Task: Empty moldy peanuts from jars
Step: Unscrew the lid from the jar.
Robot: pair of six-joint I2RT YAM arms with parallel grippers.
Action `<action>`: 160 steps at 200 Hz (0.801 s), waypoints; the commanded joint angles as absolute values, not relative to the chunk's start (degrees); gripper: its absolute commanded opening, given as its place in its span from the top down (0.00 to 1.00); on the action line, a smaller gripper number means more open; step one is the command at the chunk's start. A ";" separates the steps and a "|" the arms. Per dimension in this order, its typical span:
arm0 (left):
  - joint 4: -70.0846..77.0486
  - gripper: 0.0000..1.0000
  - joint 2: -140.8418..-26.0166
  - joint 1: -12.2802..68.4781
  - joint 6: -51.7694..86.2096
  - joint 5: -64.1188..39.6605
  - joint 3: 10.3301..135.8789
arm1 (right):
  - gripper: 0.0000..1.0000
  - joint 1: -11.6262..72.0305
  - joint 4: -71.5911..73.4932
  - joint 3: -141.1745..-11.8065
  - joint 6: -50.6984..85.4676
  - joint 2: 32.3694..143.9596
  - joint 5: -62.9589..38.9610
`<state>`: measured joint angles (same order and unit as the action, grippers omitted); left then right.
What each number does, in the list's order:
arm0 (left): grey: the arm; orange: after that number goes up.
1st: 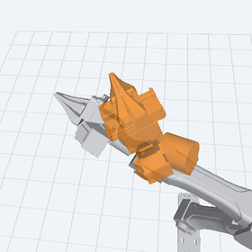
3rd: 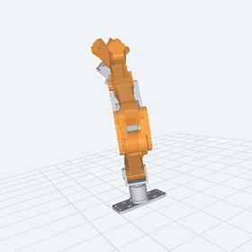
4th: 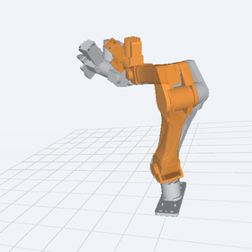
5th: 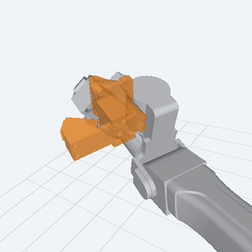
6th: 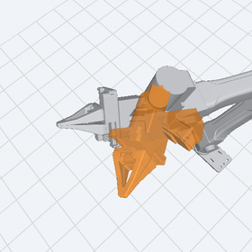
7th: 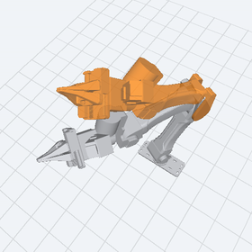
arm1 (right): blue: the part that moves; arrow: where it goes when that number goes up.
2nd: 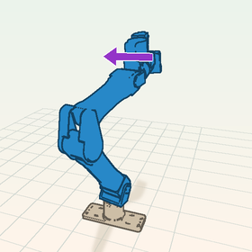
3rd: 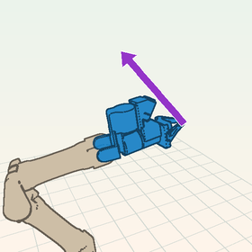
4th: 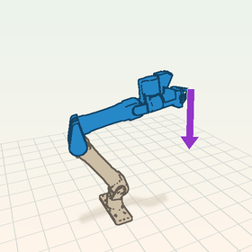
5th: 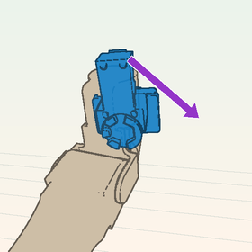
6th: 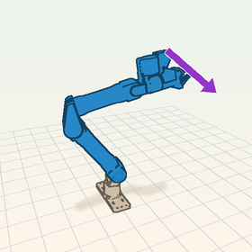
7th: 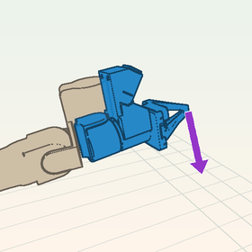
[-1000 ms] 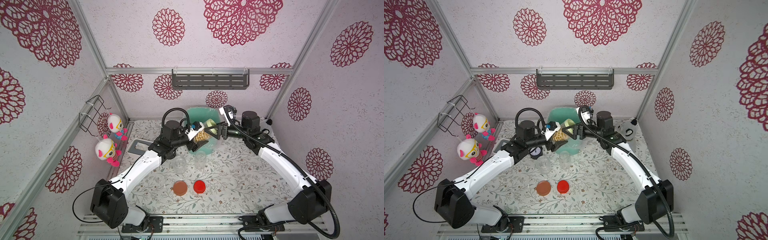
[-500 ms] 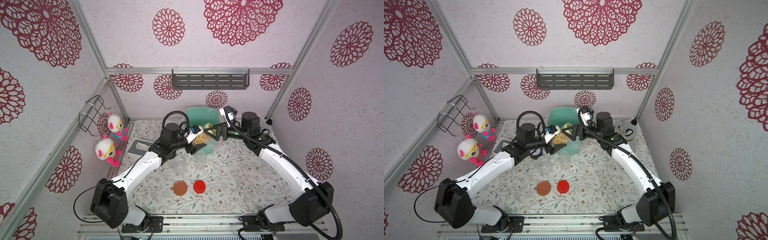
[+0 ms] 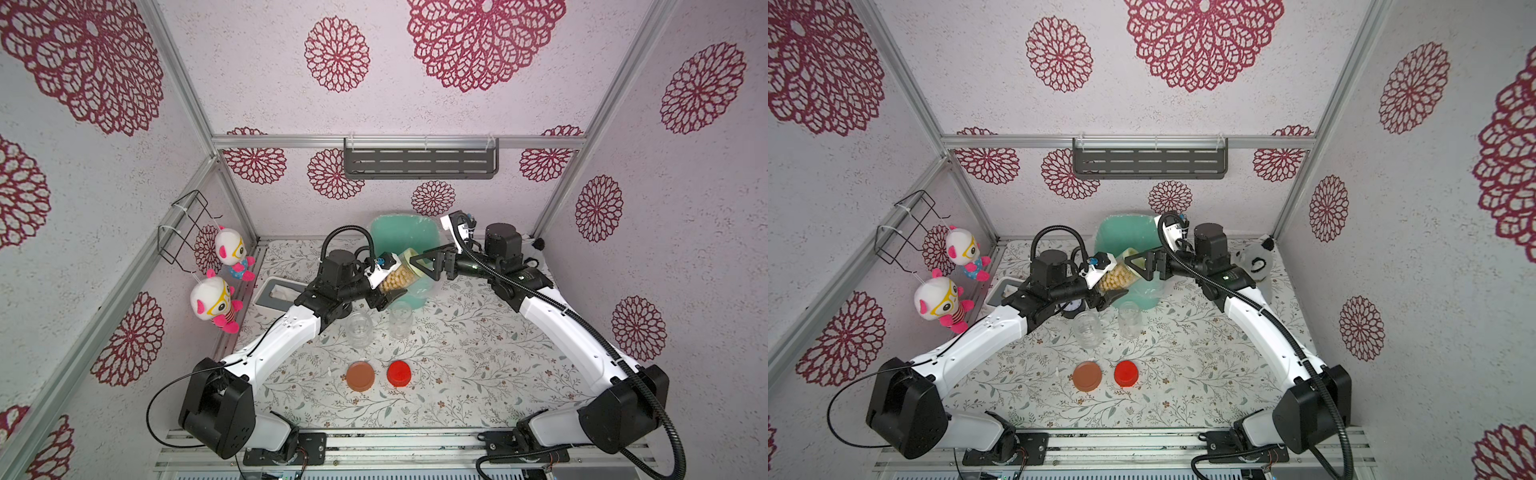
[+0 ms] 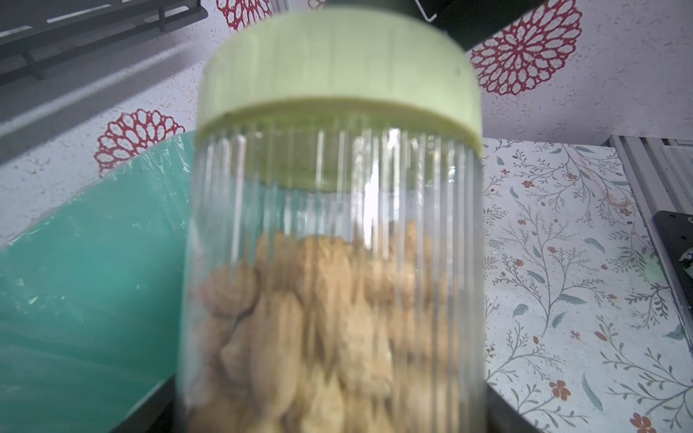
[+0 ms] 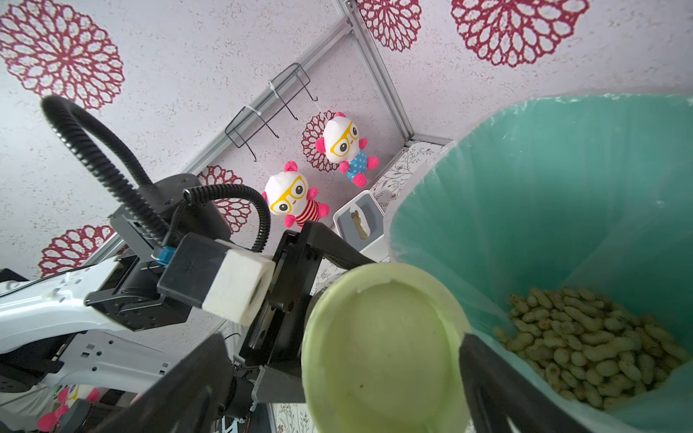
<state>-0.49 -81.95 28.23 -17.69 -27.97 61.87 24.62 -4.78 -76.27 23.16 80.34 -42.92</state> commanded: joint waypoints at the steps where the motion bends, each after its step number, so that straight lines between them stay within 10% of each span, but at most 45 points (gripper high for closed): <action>1: 7.51 1.00 -78.34 27.86 -16.72 -29.75 62.31 | 0.01 24.39 -4.03 -77.40 23.65 79.60 -43.23; 160: 8.36 1.00 -77.00 27.17 -16.93 -31.64 61.39 | 0.21 24.38 -4.88 -80.29 24.12 83.46 -47.55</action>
<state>1.89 -80.14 27.92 -17.30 -29.82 60.90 24.62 -5.30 -77.80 24.51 82.78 -44.62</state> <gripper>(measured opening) 0.831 0.812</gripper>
